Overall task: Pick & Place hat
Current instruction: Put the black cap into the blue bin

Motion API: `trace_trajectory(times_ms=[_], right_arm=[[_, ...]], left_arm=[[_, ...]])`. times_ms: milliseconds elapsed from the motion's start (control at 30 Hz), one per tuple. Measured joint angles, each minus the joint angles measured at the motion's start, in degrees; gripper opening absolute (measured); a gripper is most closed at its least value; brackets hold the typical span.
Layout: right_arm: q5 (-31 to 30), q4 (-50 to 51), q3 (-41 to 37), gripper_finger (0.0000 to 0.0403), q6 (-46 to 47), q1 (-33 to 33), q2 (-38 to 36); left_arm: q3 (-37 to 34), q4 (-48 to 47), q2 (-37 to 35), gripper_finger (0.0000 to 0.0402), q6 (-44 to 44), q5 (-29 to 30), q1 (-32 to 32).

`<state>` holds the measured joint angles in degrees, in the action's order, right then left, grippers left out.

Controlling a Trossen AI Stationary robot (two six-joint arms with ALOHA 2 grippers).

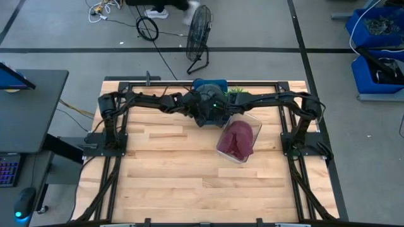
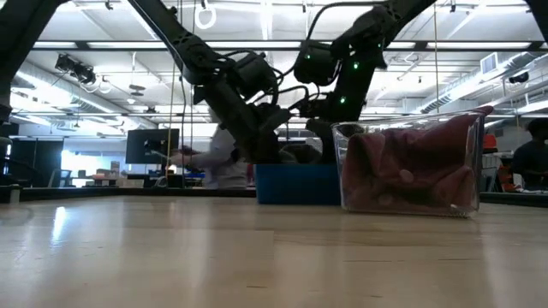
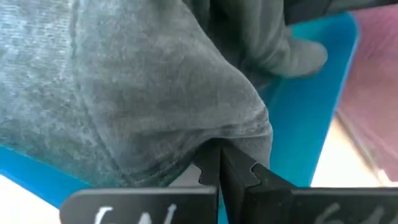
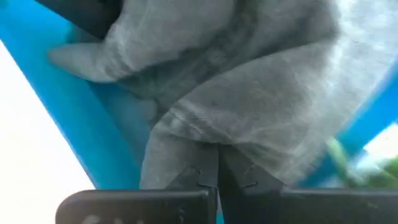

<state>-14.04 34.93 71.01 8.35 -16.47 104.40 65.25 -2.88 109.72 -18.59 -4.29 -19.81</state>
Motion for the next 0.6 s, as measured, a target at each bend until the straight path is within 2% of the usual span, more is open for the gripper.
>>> trace_trajectory(times_ms=[200,433,600], right_arm=[[6.18,-2.27,-2.92,0.0002,-1.44,-0.06,1.37],[6.60,2.44,-0.39,0.0015,-2.56,1.19,-0.57],[5.52,4.81,2.83,0.0022,-5.58,1.57,-3.14]], left_arm=[[0.14,-1.90,-0.64,0.0003,1.95,-0.10,-0.61],[2.61,-13.28,-5.75,0.0003,5.69,-0.22,0.25],[2.83,-15.81,-10.72,0.0003,8.30,-0.04,1.45]])
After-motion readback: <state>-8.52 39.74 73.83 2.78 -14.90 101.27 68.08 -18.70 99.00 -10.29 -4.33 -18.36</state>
